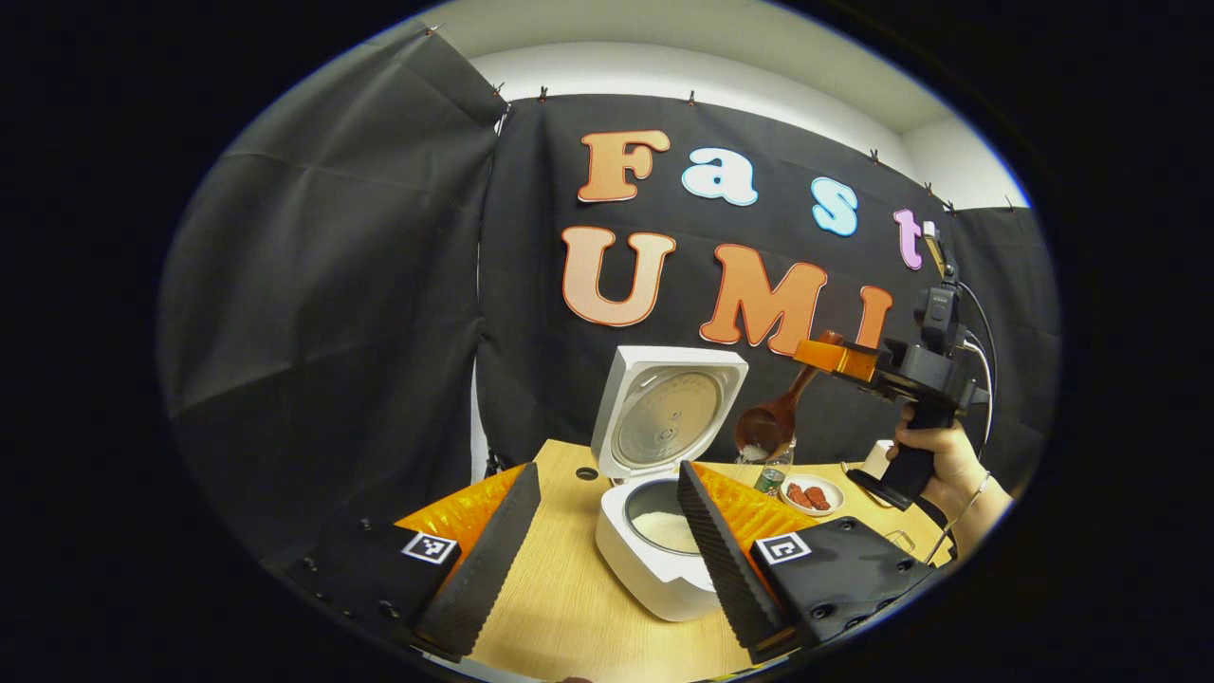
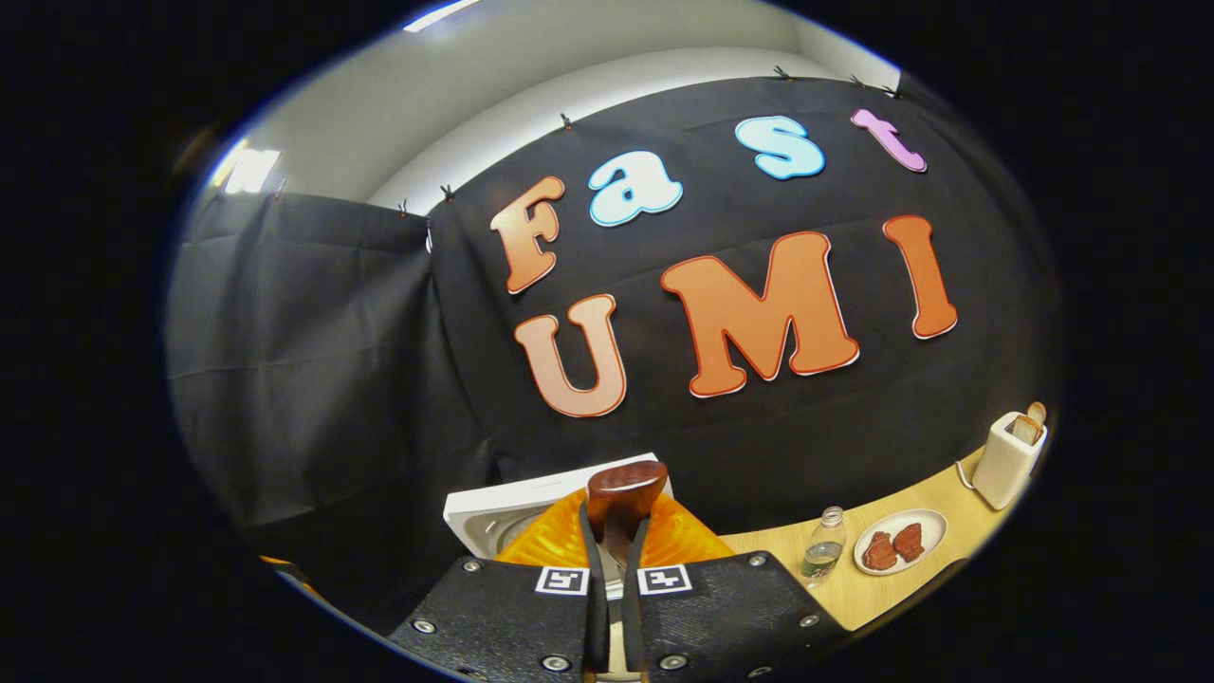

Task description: Close the left gripper, press the button to open the rice cooker; take a wooden spoon from the chopstick holder with the right hand, scoop a spoonful of rice and pour it into the rice cooker, then put the wooden spoon back into the chopstick holder.

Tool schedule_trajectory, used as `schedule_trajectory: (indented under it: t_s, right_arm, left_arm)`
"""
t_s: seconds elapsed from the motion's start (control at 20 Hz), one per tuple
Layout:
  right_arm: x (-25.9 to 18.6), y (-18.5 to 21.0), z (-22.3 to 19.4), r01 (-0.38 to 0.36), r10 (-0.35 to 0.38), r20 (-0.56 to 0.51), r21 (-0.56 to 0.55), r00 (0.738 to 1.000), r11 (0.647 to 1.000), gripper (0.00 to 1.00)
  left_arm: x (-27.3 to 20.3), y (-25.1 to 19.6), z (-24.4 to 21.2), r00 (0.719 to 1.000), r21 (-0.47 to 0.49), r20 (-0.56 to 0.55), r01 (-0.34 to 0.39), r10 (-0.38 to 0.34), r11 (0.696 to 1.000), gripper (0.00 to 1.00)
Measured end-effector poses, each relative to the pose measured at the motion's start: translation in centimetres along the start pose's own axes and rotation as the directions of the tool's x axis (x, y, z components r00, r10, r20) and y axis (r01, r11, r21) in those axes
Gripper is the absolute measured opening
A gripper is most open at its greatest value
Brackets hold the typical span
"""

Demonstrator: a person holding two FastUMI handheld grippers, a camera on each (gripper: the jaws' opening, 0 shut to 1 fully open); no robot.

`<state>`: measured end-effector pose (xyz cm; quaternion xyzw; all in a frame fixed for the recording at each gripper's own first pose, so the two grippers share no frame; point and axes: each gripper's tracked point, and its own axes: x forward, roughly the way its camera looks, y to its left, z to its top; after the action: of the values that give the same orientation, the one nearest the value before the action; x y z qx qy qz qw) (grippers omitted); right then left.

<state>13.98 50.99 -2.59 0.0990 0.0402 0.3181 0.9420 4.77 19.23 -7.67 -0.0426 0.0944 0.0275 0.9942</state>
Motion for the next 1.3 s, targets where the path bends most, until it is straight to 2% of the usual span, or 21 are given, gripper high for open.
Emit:
schedule_trajectory:
  t_s: [0.65,0.8,1.0,1.3]
  right_arm:
    - [-1.1,2.5,-0.9,-0.082,0.082,-0.010,-0.197,0.997,0.977,0.05]
    - [-1.5,2.3,-0.8,-0.079,0.079,-0.007,-0.189,0.997,0.979,0.05]
    - [-2.1,-0.3,0.4,-0.049,0.050,0.008,-0.131,0.999,0.990,0.05]
    - [-4.5,-6.6,1.3,0.044,-0.044,0.010,-0.088,0.999,0.995,0.05]
  left_arm:
    - [-0.7,0.4,-0.2,1.000,-0.006,-0.004,-0.016,0.016,1.000,0.99]
    - [-0.8,0.3,-0.2,1.000,-0.016,-0.005,-0.019,0.019,1.000,1.00]
    - [-0.9,0.6,0.5,0.999,-0.020,0.014,-0.031,0.031,0.999,0.99]
    - [-0.6,0.2,1.0,0.999,0.001,0.017,-0.038,0.038,0.999,1.00]
